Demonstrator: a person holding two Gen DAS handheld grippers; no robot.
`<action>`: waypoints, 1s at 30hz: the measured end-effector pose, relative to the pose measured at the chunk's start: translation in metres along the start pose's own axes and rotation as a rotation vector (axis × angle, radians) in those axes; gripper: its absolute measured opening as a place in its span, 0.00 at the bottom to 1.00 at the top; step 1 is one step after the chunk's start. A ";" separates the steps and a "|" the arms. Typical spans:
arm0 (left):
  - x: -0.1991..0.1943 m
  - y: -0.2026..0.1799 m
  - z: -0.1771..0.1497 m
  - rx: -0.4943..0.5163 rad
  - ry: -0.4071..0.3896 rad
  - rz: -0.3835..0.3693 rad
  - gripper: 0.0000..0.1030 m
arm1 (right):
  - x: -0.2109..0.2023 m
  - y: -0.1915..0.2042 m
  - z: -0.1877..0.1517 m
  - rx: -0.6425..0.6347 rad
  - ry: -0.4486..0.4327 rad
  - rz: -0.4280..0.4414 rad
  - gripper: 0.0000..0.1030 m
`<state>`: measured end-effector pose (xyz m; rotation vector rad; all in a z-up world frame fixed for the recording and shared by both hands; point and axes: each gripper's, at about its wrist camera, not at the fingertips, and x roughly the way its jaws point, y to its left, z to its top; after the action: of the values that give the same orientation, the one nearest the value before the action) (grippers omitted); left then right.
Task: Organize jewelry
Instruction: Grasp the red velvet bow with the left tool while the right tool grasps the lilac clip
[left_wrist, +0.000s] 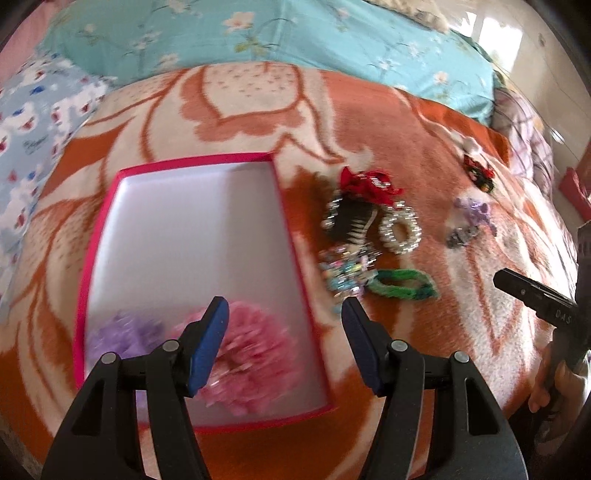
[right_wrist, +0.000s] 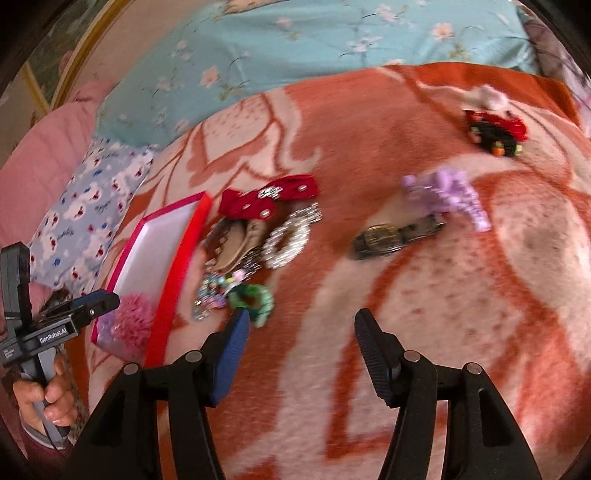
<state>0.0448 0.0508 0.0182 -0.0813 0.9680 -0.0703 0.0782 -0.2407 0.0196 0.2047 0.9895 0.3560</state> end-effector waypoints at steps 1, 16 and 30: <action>0.002 -0.005 0.003 0.010 0.001 -0.006 0.61 | -0.003 -0.005 0.001 0.007 -0.006 -0.007 0.59; 0.060 -0.065 0.085 0.218 0.012 -0.048 0.76 | -0.006 -0.051 0.057 0.001 -0.051 -0.151 0.59; 0.163 -0.099 0.131 0.350 0.156 -0.044 0.75 | 0.049 -0.081 0.085 -0.022 0.029 -0.222 0.58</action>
<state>0.2431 -0.0585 -0.0315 0.2276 1.0963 -0.2884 0.1907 -0.2975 0.0004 0.0689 1.0249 0.1672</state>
